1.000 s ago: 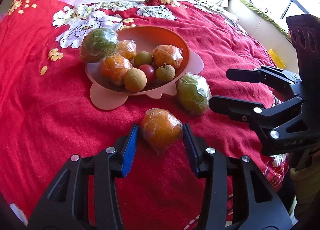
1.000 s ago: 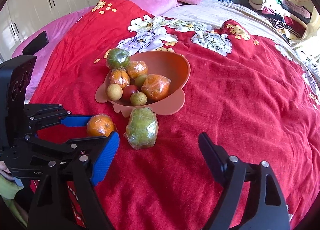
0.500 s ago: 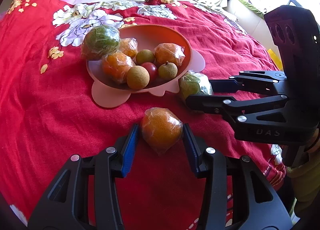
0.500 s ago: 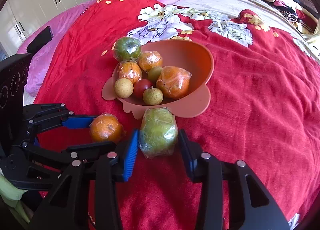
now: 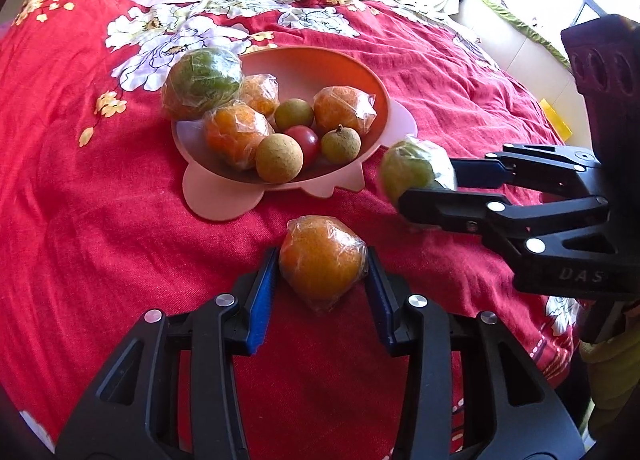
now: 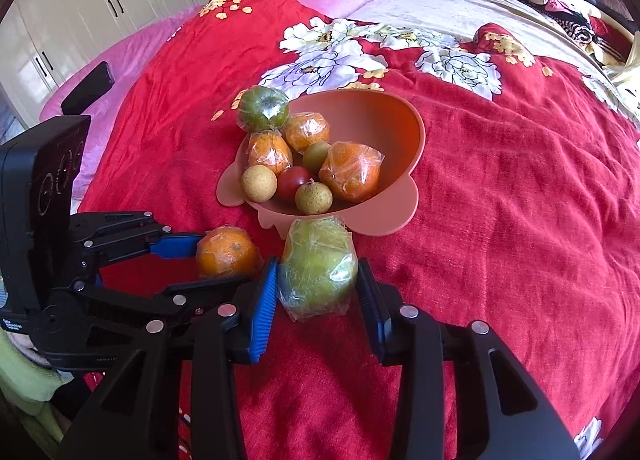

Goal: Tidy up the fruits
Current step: 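Carry the wrapped orange and green wrapped fruit into the pink bowl and open both tools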

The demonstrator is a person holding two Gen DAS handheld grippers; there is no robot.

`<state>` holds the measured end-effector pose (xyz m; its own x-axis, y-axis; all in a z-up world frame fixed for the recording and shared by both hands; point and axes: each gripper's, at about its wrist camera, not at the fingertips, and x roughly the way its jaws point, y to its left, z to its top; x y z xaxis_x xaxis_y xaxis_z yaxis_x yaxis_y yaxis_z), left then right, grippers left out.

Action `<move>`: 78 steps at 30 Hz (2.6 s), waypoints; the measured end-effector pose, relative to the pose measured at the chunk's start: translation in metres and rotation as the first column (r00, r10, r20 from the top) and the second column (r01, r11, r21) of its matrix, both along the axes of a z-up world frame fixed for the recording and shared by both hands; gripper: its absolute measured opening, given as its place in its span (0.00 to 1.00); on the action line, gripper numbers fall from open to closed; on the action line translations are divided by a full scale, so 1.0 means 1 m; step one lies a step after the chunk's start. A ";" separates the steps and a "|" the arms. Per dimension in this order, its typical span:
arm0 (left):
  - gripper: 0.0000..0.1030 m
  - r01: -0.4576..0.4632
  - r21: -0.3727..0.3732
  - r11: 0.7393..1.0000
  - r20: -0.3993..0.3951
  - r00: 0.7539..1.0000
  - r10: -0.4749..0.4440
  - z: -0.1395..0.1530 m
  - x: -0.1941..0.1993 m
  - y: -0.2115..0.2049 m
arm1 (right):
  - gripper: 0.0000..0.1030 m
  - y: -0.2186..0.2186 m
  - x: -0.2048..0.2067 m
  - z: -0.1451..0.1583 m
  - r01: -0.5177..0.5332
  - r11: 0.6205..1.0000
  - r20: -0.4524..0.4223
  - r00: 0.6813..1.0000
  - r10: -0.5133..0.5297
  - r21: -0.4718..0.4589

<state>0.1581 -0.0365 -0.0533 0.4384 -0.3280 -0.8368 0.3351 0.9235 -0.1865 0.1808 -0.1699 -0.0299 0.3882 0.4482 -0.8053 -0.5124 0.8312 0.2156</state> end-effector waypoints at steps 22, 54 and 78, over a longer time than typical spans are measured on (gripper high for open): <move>0.32 -0.024 -0.020 1.000 0.081 0.996 0.025 0.049 0.029 0.004 | 0.36 -0.012 0.012 0.034 0.028 0.999 0.080 0.996 -0.030 0.021; 0.32 -0.039 -0.002 0.999 0.075 0.996 0.039 0.034 0.067 -0.003 | 0.37 -0.005 0.063 0.018 0.055 0.998 0.106 0.993 -0.053 -0.012; 0.41 -0.040 0.003 0.999 0.079 0.996 0.039 0.034 0.067 -0.006 | 0.48 -0.012 0.057 0.029 0.084 0.996 0.144 0.986 -0.085 0.012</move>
<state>0.2252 -0.0425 -0.0195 0.5157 -0.3054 -0.8005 0.3117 0.9372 -0.1567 0.2378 -0.1815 -0.0009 0.5368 0.4134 -0.7355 -0.4665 0.8718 0.1495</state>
